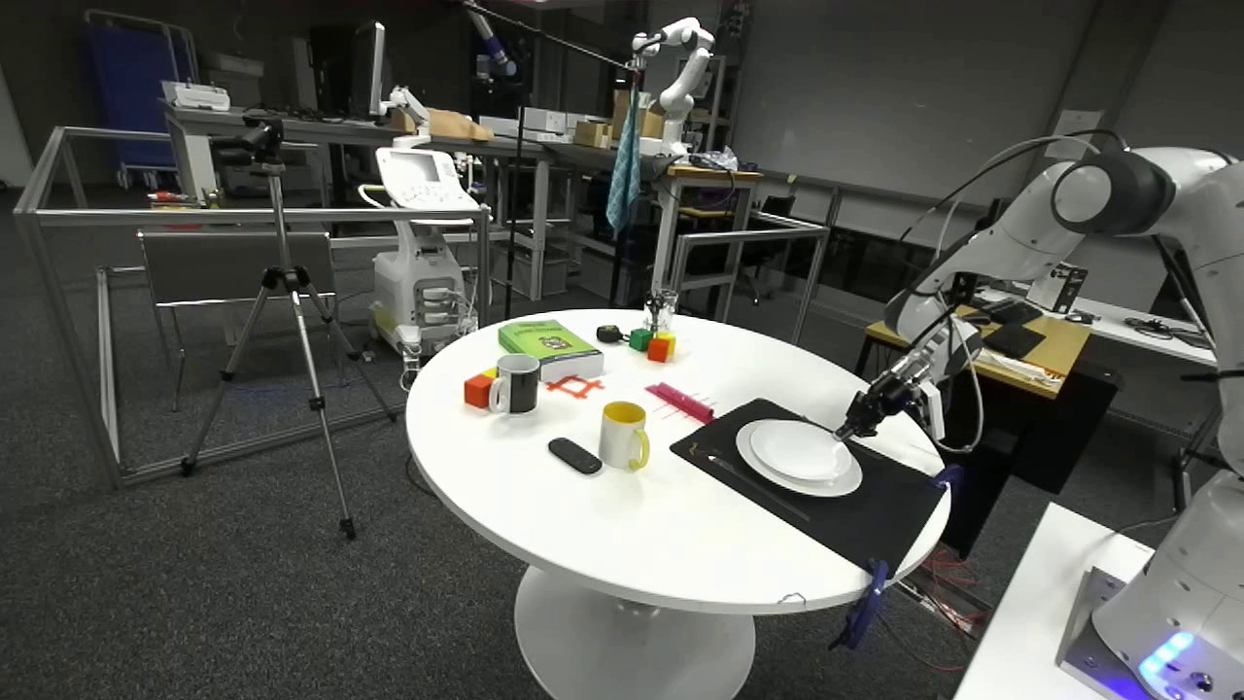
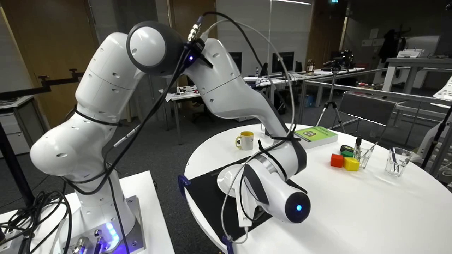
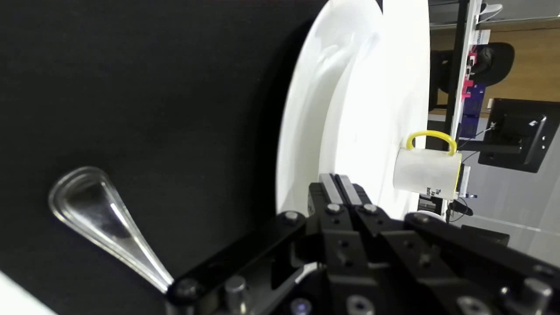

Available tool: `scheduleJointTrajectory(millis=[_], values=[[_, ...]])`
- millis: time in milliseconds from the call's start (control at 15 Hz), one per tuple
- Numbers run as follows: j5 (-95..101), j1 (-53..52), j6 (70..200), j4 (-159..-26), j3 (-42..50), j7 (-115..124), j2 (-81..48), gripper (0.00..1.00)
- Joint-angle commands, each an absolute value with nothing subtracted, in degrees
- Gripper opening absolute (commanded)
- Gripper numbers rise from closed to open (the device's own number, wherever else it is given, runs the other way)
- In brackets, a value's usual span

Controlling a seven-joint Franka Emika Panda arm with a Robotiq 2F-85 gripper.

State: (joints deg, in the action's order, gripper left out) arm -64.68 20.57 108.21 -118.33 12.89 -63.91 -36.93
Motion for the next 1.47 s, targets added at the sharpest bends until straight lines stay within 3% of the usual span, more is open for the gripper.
scheduleJointTrajectory(millis=[0,267,333,467,1000,1067,1400], values=[[-66.0,20.9,108.4,-117.5,12.0,-63.4,-37.5,0.01],[-65.8,20.8,108.3,-117.3,12.0,-63.1,-37.9,0.01],[-65.6,20.8,108.2,-117.1,12.0,-63.1,-38.0,0.26],[-65.5,20.8,108.1,-117.0,12.0,-63.1,-38.3,0.36],[-65.3,20.5,107.3,-117.5,11.9,-63.9,-35.9,0.95],[-65.2,20.3,107.2,-117.8,11.9,-63.9,-35.1,1.0],[-65.0,20.1,106.8,-118.9,11.8,-64.6,-31.9,1.0]])
